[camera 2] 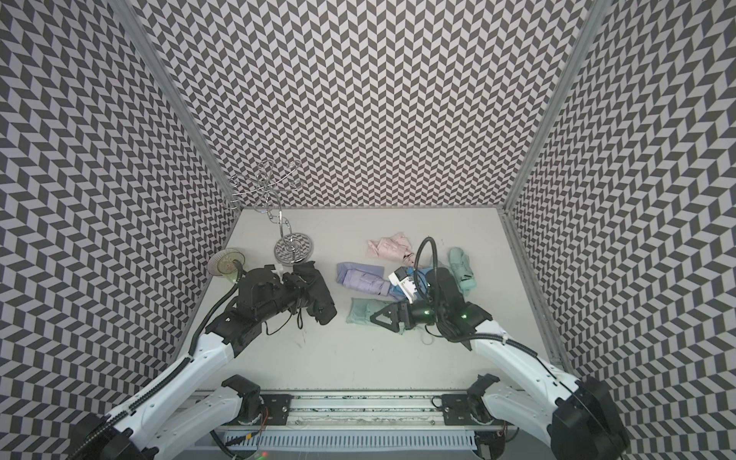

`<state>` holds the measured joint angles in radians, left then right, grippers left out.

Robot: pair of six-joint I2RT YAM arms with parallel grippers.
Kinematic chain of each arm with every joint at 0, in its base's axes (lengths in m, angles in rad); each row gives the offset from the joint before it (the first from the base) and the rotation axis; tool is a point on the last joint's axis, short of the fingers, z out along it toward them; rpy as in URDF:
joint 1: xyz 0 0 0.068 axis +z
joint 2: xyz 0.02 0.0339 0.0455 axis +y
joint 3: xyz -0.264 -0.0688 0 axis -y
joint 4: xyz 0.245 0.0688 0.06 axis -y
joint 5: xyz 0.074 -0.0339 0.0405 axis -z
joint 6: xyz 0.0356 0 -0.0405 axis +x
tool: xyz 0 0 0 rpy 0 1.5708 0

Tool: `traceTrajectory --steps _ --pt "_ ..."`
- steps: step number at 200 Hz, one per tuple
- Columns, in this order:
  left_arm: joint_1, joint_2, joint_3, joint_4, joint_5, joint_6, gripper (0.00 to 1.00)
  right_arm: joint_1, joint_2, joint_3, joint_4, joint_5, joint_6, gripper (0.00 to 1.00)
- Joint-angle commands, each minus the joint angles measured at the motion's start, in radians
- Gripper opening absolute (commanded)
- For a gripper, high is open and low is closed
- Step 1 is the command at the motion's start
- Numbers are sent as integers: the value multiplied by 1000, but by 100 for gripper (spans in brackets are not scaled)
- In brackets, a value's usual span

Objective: Take umbrellas out of sleeves
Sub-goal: Pick up the umbrella from the center of the board.

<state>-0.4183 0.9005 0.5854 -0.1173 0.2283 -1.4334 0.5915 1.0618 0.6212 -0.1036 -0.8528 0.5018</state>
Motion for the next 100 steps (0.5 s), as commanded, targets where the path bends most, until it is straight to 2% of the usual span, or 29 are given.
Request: traceTrajectory --steps 1,21,68,100 --pt "3 -30 -12 63 -3 -91 13 43 30 -3 208 -7 76 85" --pt "3 -29 -22 75 6 -104 13 82 81 6 316 -9 128 85" --pt "3 -10 -11 77 5 -102 13 170 203 120 306 34 83 87" --pt "3 6 -5 82 5 -99 13 206 263 180 310 53 73 92"
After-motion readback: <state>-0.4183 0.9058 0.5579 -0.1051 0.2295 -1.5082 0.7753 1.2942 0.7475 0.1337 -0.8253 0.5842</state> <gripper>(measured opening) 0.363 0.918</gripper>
